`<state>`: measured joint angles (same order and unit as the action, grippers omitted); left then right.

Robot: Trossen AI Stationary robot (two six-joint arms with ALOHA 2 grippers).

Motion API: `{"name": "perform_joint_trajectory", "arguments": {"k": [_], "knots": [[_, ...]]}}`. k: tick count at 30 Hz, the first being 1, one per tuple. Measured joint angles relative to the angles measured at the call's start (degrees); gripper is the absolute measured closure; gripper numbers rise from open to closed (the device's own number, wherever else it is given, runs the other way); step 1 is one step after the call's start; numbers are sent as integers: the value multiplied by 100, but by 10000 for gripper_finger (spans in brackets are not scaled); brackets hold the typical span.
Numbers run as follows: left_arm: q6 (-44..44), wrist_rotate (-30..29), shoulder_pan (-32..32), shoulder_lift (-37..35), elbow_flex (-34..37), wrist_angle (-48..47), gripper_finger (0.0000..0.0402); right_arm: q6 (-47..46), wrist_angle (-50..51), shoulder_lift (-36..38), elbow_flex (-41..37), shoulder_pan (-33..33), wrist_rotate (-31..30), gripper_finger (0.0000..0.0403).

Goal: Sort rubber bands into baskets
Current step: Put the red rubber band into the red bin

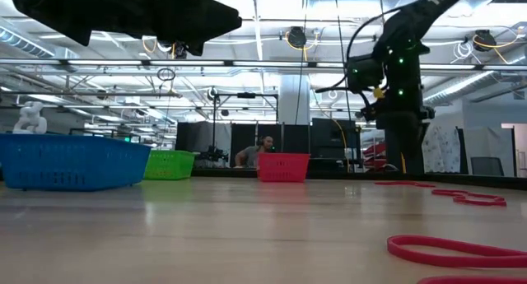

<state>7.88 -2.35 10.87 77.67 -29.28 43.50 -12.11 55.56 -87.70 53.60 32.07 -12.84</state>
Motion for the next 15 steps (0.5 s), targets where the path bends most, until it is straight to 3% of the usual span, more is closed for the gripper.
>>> {"name": "perform_joint_trajectory", "arguments": {"k": [4,15], "knots": [[0,2,0,0,0,-32,306,242,-329,0,0,323,407,259],[-4,23,0,0,-2,-49,306,685,-901,-44,-312,589,411,259]]}}
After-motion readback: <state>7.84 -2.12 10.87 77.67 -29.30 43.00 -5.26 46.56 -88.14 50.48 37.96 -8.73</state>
